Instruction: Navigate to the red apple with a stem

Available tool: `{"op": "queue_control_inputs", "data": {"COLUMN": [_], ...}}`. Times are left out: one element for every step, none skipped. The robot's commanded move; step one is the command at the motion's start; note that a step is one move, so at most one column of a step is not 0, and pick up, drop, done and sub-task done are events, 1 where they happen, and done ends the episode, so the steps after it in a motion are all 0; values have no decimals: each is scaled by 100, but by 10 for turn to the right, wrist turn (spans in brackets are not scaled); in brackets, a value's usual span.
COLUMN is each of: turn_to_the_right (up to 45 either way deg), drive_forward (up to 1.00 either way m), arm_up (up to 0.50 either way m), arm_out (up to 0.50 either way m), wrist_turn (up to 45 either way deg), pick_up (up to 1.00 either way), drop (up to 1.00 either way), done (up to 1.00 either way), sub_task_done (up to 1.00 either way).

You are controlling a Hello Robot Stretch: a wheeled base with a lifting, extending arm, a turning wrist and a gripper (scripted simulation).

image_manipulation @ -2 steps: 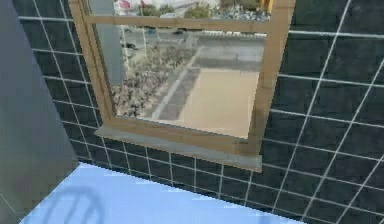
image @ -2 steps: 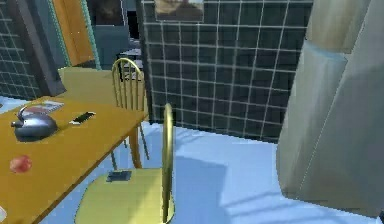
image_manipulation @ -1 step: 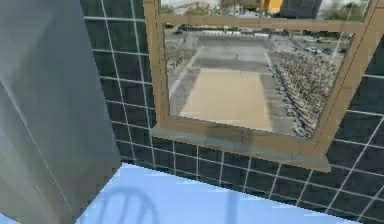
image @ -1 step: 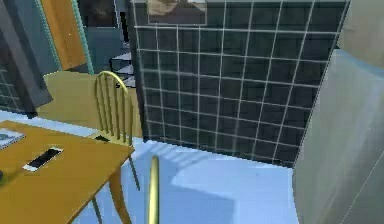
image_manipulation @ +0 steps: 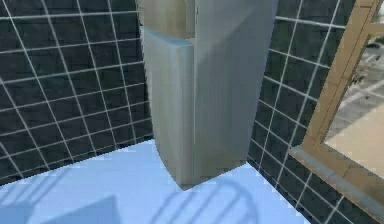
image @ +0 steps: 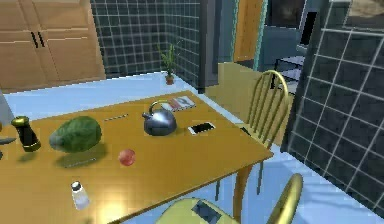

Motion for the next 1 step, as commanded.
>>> {"op": "queue_control_inputs", "data": {"turn_to_the_right": [-210], "drive_forward": [0], "arm_up": [0], "arm_out": [0], "wrist_turn": [0], "pick_up": [0], "drop": [0], "done": [0], "sub_task_done": [0]}}
